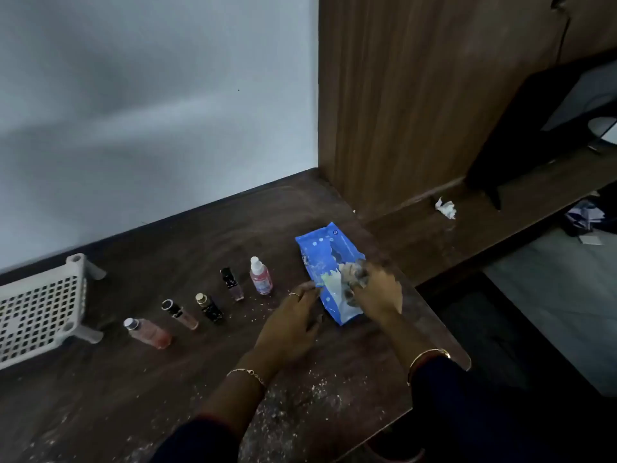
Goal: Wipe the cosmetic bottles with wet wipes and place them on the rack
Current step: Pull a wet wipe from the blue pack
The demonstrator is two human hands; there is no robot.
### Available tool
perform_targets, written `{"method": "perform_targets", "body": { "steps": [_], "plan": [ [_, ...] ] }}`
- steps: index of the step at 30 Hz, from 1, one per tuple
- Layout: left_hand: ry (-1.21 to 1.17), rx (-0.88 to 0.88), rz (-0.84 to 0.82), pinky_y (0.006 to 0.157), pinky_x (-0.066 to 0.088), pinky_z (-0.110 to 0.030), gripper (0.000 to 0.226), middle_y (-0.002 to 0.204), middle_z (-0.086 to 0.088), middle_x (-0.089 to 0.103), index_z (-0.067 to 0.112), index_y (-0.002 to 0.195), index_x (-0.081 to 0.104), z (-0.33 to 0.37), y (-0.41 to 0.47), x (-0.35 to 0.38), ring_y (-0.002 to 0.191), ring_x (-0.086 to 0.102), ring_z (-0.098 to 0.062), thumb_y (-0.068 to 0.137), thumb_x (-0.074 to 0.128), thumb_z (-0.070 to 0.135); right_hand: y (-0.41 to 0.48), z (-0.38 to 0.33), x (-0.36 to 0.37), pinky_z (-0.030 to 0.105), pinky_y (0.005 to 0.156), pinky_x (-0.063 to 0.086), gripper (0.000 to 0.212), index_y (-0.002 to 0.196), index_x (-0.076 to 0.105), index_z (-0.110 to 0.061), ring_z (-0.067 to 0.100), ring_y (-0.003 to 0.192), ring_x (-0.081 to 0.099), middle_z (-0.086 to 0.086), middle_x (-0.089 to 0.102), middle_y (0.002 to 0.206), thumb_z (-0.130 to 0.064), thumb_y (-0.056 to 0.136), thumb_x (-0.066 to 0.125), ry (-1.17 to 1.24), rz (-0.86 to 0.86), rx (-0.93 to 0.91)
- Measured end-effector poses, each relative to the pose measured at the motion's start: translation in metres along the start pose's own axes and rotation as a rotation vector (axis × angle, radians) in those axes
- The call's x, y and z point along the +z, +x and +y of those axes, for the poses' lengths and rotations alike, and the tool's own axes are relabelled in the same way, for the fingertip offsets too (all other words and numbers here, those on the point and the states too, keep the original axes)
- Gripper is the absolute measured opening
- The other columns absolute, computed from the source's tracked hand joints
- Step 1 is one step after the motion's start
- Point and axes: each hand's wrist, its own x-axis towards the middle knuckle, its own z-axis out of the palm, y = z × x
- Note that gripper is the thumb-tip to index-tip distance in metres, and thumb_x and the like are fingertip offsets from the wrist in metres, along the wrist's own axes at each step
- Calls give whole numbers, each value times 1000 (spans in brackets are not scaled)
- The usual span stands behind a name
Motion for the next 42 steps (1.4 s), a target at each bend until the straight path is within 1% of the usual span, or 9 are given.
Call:
{"method": "perform_targets", "body": {
  "steps": [8,13,16,21,31,34,37,40,42],
  "plan": [
    [112,37,-27,110,33,-31,58,150,-4,32,17,141,36,-5,31,12,134,36,-20,86,52,28,11,6,4,39,88,43,14,94,62,-19,25,101,60,2,63,108,-10,85,56,57,111,-49],
    [227,73,-76,111,32,-37,61,154,-1,26,18,144,31,-3,43,13,140,27,-21,87,51,29,18,10,4,39,98,37,42,127,51,-24,24,116,52,4,49,130,-17,86,58,-91,-20,-100],
    [377,86,-152,113,21,-39,63,158,4,12,21,147,22,3,49,11,146,10,-20,90,47,33,22,10,5,39,99,36,40,119,56,-23,24,112,53,4,44,129,-17,80,63,-141,-66,-103],
    [563,145,-240,114,18,-43,67,159,3,5,20,148,17,6,58,11,146,5,-23,90,46,34,21,14,4,41,90,46,24,101,60,-16,27,102,59,6,63,109,-5,79,60,73,28,-114],
    [555,129,-268,115,17,-43,68,159,0,10,18,149,14,4,60,10,146,8,-24,91,47,31,16,16,-9,26,85,44,27,115,59,-11,16,102,58,4,65,110,-7,92,47,491,99,21],
    [405,154,-146,109,32,-43,61,151,-7,32,14,144,31,12,56,0,137,33,-28,87,53,22,15,11,-15,26,85,43,24,113,61,-5,13,97,56,3,63,104,-7,92,50,581,163,23],
    [235,200,223,89,49,-46,41,122,-14,60,7,122,57,17,46,-27,108,58,-32,82,51,13,14,6,-15,29,86,46,21,110,64,-4,16,96,59,2,63,98,-6,91,53,681,213,33],
    [217,68,519,85,47,-42,34,112,-11,61,11,113,65,3,30,-64,99,57,-31,83,49,14,11,-2,-10,35,84,51,12,100,65,-13,17,90,63,5,67,93,-11,91,57,785,207,49],
    [305,-115,508,93,39,-45,36,120,-10,55,16,119,61,-11,20,-84,110,52,-31,83,60,13,5,-13,-4,28,73,53,8,91,64,-18,5,77,63,4,67,86,-13,92,58,824,185,42]
  ]
}}
